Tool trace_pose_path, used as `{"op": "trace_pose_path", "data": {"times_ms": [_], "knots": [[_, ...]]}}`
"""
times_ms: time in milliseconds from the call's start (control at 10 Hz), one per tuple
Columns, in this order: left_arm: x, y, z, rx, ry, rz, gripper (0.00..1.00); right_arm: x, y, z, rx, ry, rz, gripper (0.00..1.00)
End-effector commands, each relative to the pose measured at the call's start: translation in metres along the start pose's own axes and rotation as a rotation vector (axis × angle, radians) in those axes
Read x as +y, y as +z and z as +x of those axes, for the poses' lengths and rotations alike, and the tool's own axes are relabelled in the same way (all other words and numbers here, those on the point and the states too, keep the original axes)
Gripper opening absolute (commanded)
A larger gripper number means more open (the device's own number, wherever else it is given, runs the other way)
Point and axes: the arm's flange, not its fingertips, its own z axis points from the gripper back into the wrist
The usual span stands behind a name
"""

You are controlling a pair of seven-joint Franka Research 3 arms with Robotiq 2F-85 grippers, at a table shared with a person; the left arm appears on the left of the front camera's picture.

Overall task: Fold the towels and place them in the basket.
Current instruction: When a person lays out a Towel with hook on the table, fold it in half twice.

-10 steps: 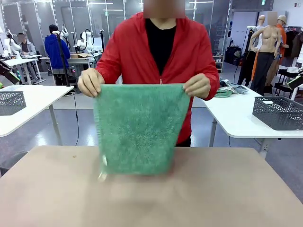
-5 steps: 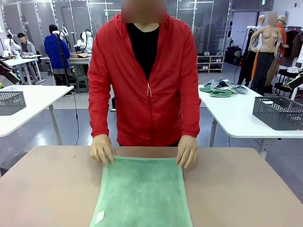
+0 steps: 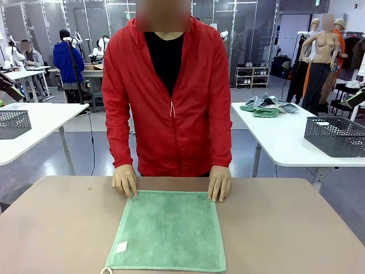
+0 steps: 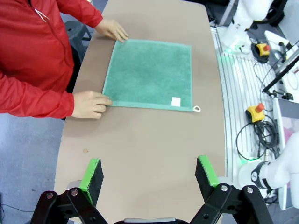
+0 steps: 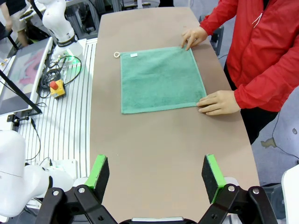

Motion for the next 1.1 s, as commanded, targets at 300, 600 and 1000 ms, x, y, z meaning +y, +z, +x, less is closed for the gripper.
{"op": "trace_pose_path", "data": {"times_ms": [300,600,1000], "knots": [[0.000,0.000,0.000,0.000,-0.004,0.003,1.00,0.000,0.000,0.000,-0.004,0.004,0.003,1.00],[0.000,0.000,0.000,0.000,0.000,0.000,1.00,0.000,0.000,0.000,0.000,0.000,0.000,1.00],[-0.091,-0.015,0.104,0.327,-0.069,0.177,1.00,0.090,-0.062,0.078,0.209,0.070,-0.150,1.00]]}}
